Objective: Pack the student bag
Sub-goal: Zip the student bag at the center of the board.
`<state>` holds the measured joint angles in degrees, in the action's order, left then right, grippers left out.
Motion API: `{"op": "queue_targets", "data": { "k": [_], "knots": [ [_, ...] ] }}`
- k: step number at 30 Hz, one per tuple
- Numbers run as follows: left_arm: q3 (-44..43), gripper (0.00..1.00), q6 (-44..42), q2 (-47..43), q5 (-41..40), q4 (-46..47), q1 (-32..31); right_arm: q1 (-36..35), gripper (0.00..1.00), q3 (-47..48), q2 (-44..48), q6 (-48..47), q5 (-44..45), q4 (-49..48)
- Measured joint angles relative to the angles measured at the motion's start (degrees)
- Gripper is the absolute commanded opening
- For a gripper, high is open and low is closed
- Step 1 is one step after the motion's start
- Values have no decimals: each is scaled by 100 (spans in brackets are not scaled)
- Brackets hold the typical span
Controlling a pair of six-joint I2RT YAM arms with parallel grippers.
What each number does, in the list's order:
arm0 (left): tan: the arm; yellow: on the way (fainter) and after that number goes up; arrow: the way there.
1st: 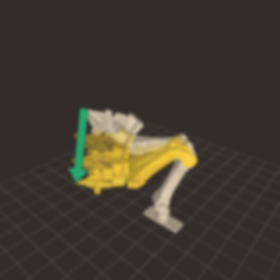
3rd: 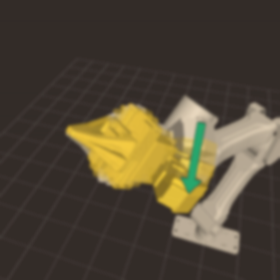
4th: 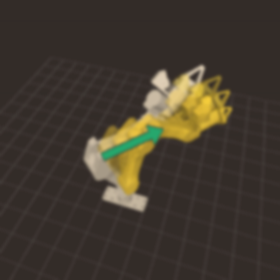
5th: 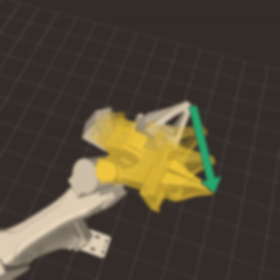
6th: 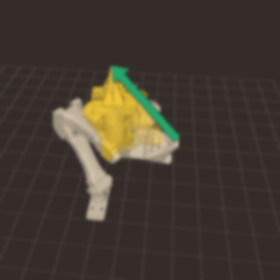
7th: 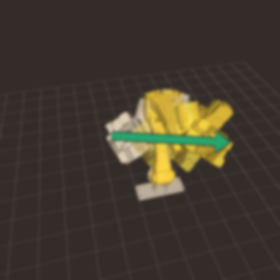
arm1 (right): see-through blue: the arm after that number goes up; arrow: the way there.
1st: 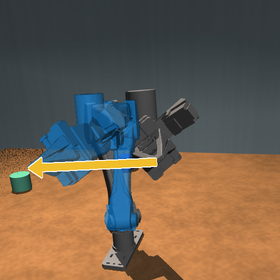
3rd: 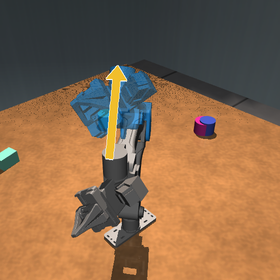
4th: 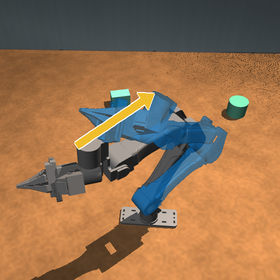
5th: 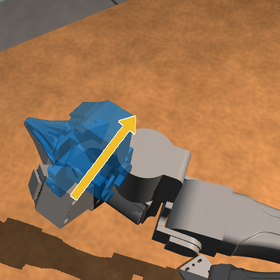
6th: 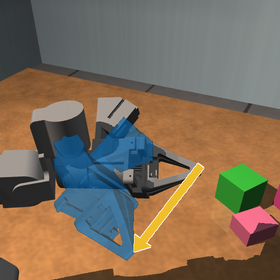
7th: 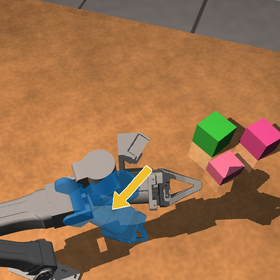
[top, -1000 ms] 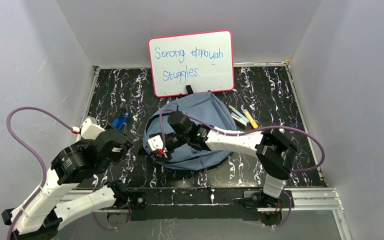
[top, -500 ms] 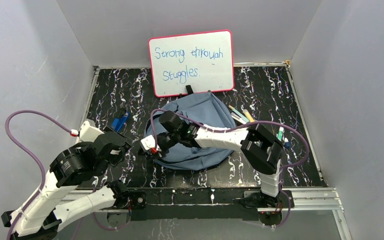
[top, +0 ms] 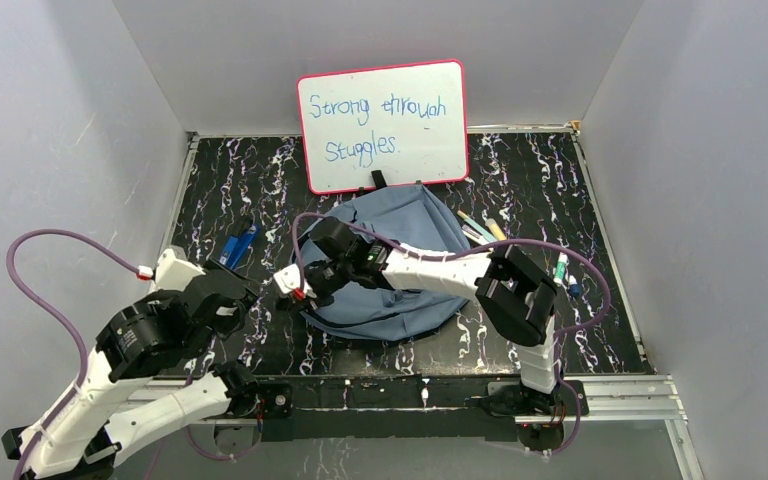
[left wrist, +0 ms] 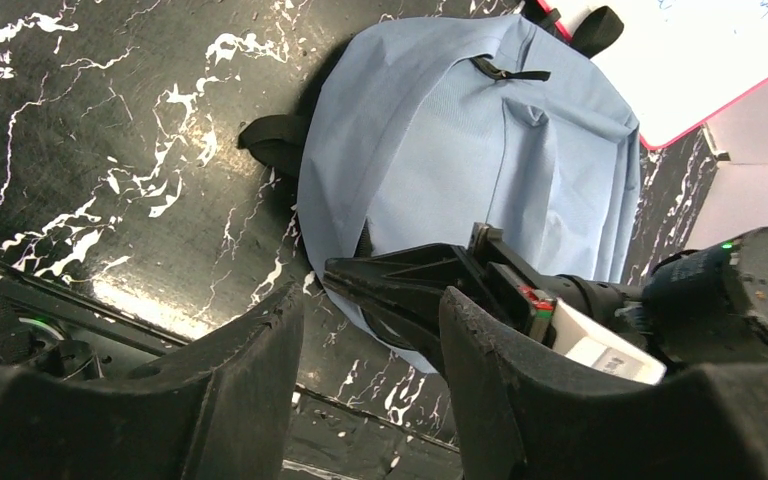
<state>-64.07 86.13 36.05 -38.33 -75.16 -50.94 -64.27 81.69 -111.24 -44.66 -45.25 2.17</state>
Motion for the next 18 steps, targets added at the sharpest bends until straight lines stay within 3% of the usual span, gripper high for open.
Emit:
{"op": "queue_targets", "data": {
  "k": [9, 18],
  "knots": [
    [503, 51, -210, 15, 72, 323, 0, 306, 0, 92, -175, 1746, 181, -949],
    [1276, 52, -706, 140, 603, 1373, 0, 450, 0, 643, -730, 3128, 774, -1309]
  ]
}}
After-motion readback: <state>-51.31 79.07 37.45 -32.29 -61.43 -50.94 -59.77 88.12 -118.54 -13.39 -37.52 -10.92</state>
